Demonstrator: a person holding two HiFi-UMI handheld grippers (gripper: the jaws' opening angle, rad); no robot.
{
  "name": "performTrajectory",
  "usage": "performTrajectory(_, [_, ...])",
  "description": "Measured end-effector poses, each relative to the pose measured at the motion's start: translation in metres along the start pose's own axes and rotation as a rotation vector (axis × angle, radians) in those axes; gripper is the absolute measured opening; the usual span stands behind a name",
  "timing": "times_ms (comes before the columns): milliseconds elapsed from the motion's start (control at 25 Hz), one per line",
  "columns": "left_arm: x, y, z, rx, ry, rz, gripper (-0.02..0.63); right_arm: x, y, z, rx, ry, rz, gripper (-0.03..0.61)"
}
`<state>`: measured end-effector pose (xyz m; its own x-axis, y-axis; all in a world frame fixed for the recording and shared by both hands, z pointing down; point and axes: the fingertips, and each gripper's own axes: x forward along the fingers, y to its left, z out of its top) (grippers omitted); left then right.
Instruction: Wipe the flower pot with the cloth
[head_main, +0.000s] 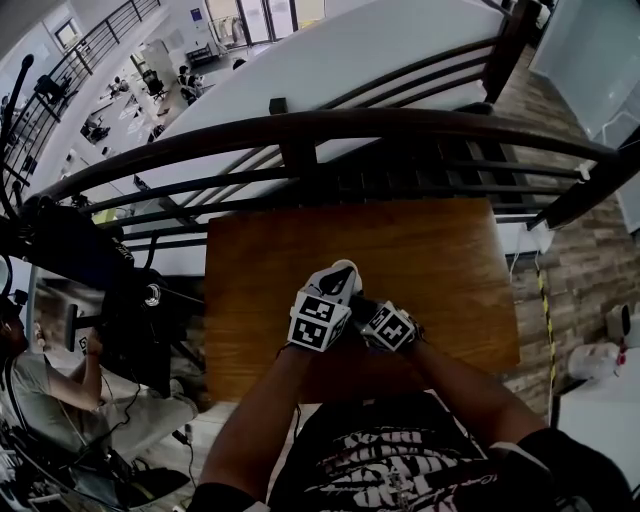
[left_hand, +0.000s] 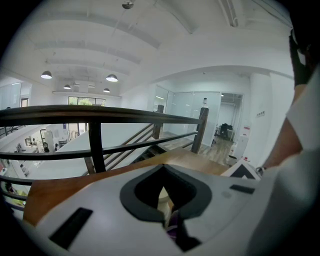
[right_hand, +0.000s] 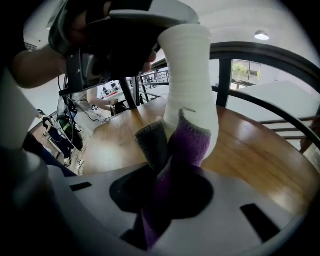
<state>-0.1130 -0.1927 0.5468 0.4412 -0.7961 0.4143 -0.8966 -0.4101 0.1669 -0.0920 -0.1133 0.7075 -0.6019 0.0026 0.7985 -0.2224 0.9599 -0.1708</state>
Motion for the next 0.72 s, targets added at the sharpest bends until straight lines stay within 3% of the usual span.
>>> performTrajectory(720, [0.001, 0.003, -0.001, 0.001, -0.017, 0.011, -0.002, -0.014, -0.061, -0.008, 0.033, -0.018, -0.097, 0.071])
